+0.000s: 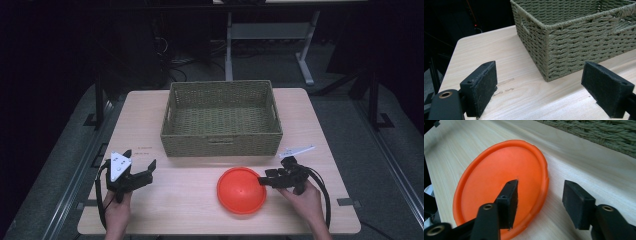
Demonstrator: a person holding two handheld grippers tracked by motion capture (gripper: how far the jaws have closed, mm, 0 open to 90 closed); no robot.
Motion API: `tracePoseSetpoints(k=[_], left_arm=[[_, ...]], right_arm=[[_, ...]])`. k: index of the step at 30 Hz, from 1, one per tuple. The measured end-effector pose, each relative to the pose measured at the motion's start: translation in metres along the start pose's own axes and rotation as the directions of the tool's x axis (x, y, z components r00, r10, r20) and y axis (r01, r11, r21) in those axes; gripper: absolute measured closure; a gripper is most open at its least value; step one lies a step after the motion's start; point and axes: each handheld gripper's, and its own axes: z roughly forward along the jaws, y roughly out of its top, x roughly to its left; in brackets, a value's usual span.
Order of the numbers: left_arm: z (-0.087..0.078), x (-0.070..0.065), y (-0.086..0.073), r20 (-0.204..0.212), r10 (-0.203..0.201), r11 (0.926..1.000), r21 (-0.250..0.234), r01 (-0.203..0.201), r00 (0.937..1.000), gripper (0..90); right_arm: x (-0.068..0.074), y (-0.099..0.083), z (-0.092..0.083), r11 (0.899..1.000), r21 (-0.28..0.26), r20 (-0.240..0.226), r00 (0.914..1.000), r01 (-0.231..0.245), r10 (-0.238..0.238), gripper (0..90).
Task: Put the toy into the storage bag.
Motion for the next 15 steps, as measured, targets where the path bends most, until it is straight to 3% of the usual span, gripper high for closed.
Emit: tracePoseSetpoints(k=[6,15], left_arm=[[0.000,-0.002,0.000,0.005,0.010,0.9999,0.001,-0.010,0.9999,12.8],[0.001,-0.003,0.000,0.011,0.012,0.9999,-0.001,-0.012,0.9999,12.8]], right_arm=[[0.000,0.000,0.010,0.999,0.047,0.021,0.9998,-0.008,0.007,50.0],[0.002,0.000,0.016,0.998,0.062,0.027,0.9996,0.009,-0.010,55.5]])
